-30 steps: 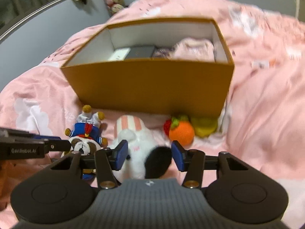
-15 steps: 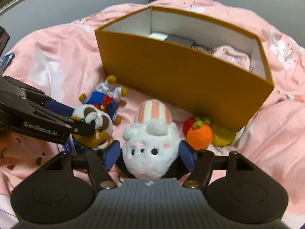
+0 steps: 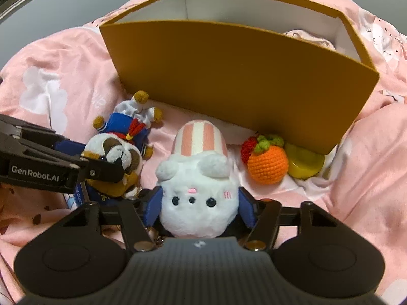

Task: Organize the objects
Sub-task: 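Lift both plushes and carry them over the orange box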

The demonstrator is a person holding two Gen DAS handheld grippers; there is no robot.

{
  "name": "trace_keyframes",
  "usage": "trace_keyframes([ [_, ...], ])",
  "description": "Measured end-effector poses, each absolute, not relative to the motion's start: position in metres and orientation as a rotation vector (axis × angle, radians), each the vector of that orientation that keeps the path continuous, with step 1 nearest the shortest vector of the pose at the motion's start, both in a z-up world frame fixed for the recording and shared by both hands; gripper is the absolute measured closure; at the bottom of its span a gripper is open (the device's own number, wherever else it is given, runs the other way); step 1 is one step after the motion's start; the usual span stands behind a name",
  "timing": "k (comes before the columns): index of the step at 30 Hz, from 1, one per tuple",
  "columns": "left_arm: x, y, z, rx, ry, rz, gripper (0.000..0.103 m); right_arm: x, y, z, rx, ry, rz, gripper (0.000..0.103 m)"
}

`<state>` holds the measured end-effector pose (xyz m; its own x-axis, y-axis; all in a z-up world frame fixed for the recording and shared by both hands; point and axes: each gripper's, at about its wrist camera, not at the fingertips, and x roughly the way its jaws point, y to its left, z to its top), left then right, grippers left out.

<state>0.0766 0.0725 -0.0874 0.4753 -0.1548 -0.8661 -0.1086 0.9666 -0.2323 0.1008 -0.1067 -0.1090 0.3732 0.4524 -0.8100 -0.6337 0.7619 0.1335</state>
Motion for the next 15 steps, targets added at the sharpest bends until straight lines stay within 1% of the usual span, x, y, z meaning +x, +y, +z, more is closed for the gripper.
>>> trace_keyframes([
  [2,0.074,0.075,-0.083,-0.282,1.068,-0.036,0.053,0.097,-0.11,-0.102,-0.192,0.95,0.697,0.045],
  [7,0.066,0.079,-0.065,-0.317,1.029,-0.078,0.053,0.092,-0.122,-0.08,-0.083,0.947,0.718,0.046],
  [15,0.06,0.084,-0.011,-0.366,0.934,-0.164,0.053,0.092,-0.144,-0.023,0.048,0.868,0.707,0.046],
])
